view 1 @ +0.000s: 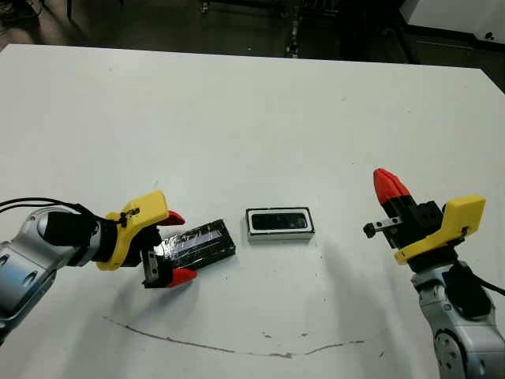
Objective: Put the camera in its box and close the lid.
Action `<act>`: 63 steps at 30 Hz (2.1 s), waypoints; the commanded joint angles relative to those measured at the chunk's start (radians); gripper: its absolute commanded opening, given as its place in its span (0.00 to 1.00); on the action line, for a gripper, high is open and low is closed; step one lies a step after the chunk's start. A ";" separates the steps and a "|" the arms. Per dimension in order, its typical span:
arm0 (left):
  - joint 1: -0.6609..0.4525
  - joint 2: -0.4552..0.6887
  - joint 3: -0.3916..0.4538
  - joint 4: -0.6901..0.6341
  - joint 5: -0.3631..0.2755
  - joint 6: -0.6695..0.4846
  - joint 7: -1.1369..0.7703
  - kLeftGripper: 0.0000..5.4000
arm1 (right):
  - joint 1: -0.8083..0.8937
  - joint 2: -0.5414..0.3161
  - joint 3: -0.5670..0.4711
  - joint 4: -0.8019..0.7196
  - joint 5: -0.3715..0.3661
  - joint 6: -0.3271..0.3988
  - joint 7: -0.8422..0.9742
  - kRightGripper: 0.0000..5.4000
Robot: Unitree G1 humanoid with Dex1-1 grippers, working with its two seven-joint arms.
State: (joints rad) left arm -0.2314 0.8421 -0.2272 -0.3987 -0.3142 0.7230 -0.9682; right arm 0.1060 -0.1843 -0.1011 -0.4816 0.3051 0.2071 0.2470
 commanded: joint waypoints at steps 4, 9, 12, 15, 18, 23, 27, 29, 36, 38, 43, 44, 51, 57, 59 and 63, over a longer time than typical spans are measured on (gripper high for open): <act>0.035 0.015 0.002 -0.019 0.031 -0.014 0.025 1.00 | 0.011 -0.007 -0.003 0.009 -0.001 -0.007 0.008 0.00; 0.073 0.010 0.013 -0.037 0.072 -0.087 0.056 0.90 | 0.015 -0.006 -0.003 0.005 0.001 0.002 0.008 0.00; 0.086 0.000 0.025 -0.026 0.063 -0.103 0.053 0.81 | 0.015 -0.008 -0.002 0.004 -0.005 0.000 0.006 0.00; 0.086 -0.004 0.031 -0.018 0.040 -0.094 0.033 0.74 | 0.015 -0.008 -0.003 0.006 -0.004 -0.003 0.009 0.00; 0.080 0.004 0.026 -0.006 0.033 -0.122 0.003 0.66 | 0.015 -0.006 -0.004 0.010 -0.001 -0.008 0.012 0.00; 0.067 0.021 0.008 0.015 0.062 -0.207 -0.057 0.59 | 0.014 -0.003 -0.006 0.004 0.002 0.010 0.004 0.00; 0.055 0.022 0.011 0.026 0.058 -0.197 -0.081 0.59 | 0.014 -0.004 -0.004 0.003 -0.001 0.010 0.002 0.00; 0.049 0.015 0.017 0.039 0.044 -0.190 -0.094 0.59 | 0.013 -0.005 -0.004 0.006 -0.001 0.007 0.004 0.00; 0.002 0.002 0.052 0.059 0.030 -0.138 -0.079 0.59 | 0.012 -0.005 -0.003 0.010 0.001 0.008 0.007 0.00; -0.011 -0.009 0.068 0.067 0.020 -0.122 -0.064 0.59 | 0.011 -0.006 -0.002 0.010 -0.002 0.006 0.007 0.00; -0.076 -0.041 0.106 0.117 -0.021 -0.062 -0.032 0.59 | 0.010 -0.005 0.002 0.010 -0.007 0.002 0.006 0.00; -0.086 -0.045 0.109 0.125 -0.025 -0.057 -0.027 0.59 | 0.010 -0.005 0.003 0.011 -0.008 0.001 0.006 0.00; -0.221 -0.068 0.079 0.208 -0.033 -0.009 -0.033 0.59 | 0.008 -0.007 0.006 0.007 -0.010 0.013 0.001 0.00; -0.334 -0.091 -0.027 0.301 0.023 -0.037 -0.084 0.59 | 0.006 -0.009 0.005 0.008 -0.009 0.008 0.004 0.00; -0.359 -0.116 -0.047 0.345 0.027 -0.055 -0.107 0.59 | 0.005 -0.008 0.006 0.007 -0.010 0.010 0.002 0.00; -0.392 -0.156 -0.080 0.397 0.043 -0.072 -0.123 0.59 | 0.006 -0.009 0.009 0.006 -0.016 0.003 0.001 0.00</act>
State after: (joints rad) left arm -0.6020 0.6979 -0.2895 -0.0234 -0.2884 0.6660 -1.0791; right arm 0.1080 -0.1847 -0.0899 -0.4775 0.2977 0.2073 0.2509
